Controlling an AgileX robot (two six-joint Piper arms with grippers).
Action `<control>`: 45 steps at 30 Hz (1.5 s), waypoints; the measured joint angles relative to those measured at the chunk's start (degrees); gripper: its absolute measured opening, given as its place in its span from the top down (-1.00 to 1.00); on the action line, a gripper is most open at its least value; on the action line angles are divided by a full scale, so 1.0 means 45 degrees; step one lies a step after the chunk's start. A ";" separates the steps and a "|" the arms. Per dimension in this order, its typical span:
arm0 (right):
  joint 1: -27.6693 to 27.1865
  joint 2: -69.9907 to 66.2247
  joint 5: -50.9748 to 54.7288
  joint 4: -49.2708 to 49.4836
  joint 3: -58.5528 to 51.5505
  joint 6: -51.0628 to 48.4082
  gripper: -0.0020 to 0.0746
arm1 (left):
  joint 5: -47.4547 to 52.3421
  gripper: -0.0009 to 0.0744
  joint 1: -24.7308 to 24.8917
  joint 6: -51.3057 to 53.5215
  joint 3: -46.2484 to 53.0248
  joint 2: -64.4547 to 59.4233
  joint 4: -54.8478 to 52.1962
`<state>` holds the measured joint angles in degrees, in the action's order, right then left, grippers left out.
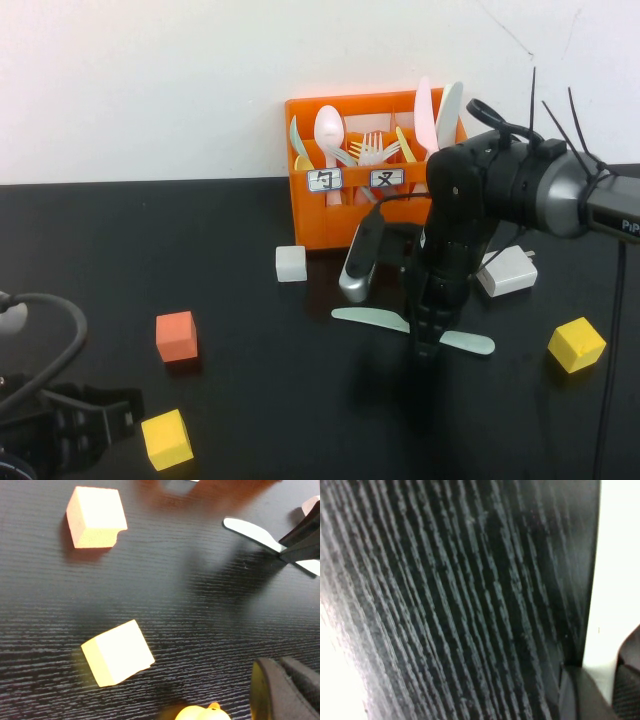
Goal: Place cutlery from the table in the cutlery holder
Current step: Pick up the knife, then place the knife on the box
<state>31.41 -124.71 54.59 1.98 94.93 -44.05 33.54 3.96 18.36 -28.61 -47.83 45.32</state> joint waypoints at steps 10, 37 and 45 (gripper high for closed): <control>0.0000 0.0000 0.0002 0.0095 0.0000 0.1447 0.64 | 0.0018 0.98 0.0000 0.0022 0.0000 0.0000 0.0181; 0.0000 0.3586 -0.1578 0.7117 -0.0244 -0.1404 0.64 | 0.0018 0.98 0.0000 0.0022 0.0000 0.0000 0.0087; 0.0000 0.4687 -0.4681 0.8126 -0.0244 -0.1806 0.64 | 0.0018 0.98 0.0000 0.0022 0.0000 0.0000 0.0087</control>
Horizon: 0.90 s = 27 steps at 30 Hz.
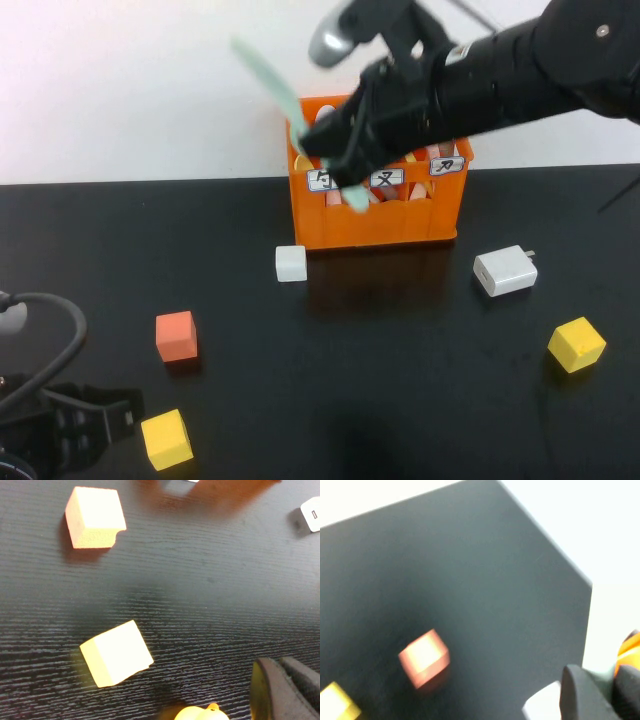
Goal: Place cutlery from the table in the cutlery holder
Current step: Place the knife on the box
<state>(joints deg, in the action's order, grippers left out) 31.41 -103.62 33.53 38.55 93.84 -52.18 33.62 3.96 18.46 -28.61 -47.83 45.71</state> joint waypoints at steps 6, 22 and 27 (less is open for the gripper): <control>0.0000 0.0027 -0.2989 0.0151 -0.0038 0.0000 0.64 | 0.0000 0.98 0.0000 0.0000 0.0000 0.0000 0.0000; 0.0000 -0.0809 -0.8111 0.0439 -0.0091 0.0002 0.64 | 0.0059 0.98 0.0000 0.0000 0.0000 0.0000 0.0145; 0.0000 -0.1276 -0.9024 0.0488 -0.0119 -0.0022 0.64 | 0.0086 0.98 0.0000 0.0000 0.0000 0.0000 0.0169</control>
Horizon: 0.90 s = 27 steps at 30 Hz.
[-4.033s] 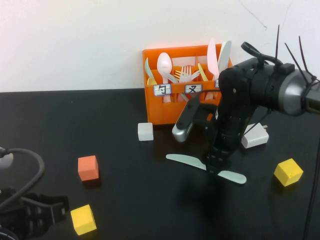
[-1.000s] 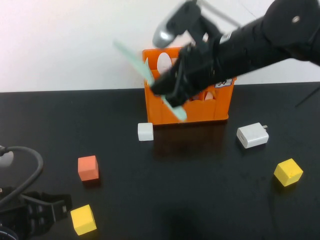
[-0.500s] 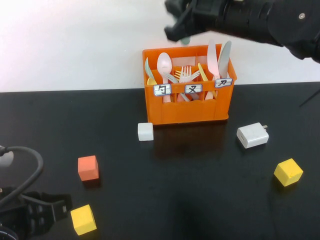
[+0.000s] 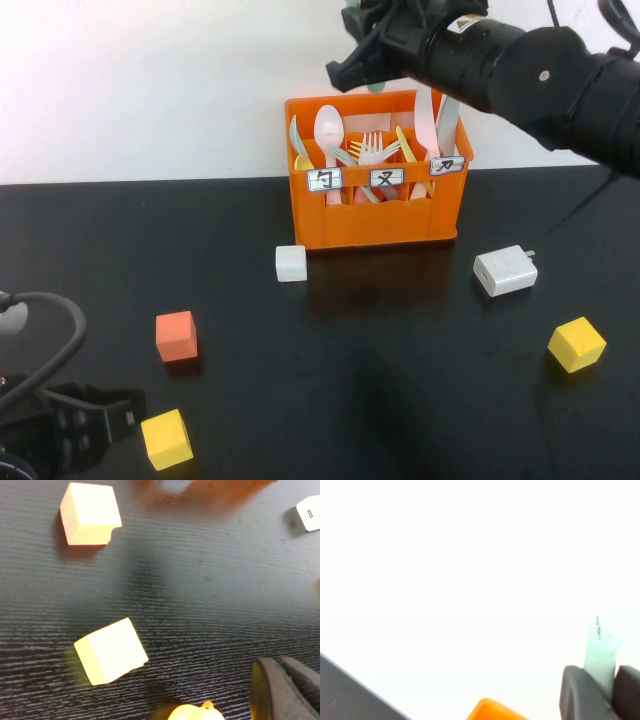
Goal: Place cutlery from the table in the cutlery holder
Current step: Place the knife on the box
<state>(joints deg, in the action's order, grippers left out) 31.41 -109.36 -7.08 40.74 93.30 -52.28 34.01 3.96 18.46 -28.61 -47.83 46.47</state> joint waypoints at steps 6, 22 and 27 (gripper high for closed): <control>0.0000 -0.0274 -0.1468 0.0250 0.0000 -0.0762 0.64 | 0.0000 0.98 0.0000 0.0000 0.0000 0.0000 -0.0002; 0.0000 -0.1565 -0.5366 0.9134 -0.0029 -0.7216 0.64 | 0.0024 0.98 0.0000 0.0000 0.0000 0.0000 -0.0002; 0.0000 -0.2037 -0.5510 0.9806 -0.0029 -0.7839 0.64 | 0.0024 0.98 0.0000 0.0000 0.0000 0.0000 0.0004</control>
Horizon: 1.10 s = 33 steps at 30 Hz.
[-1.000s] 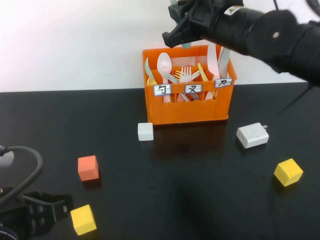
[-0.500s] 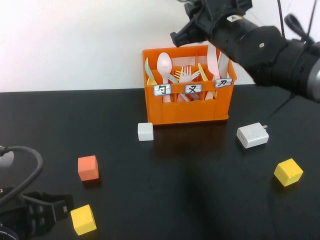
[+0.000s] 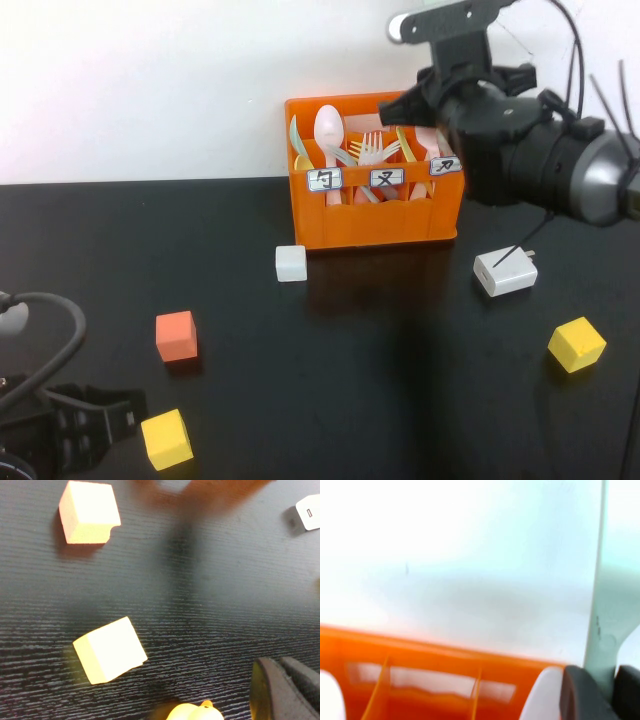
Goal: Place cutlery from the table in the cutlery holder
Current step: Place the knife on the box
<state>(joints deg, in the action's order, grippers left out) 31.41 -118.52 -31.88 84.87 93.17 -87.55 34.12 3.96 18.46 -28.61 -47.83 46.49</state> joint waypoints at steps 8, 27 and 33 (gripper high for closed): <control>0.0000 -0.0269 0.0000 0.0440 -0.0054 -0.0302 0.64 | 0.0022 0.98 0.0000 0.0000 0.0000 0.0000 0.0000; 0.0000 -0.0269 0.0497 0.1589 -0.0054 -0.1949 -0.18 | 0.0022 0.98 0.0000 0.0099 0.0000 0.0000 0.0000; 0.0000 0.0103 -0.0119 0.3119 -0.0054 -0.3885 -0.23 | 0.0048 0.98 0.0000 0.0099 0.0000 0.0000 0.0000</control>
<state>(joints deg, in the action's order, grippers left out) 31.41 -118.06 -32.41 98.91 92.93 -105.04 34.34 3.96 18.90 -28.61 -47.83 46.49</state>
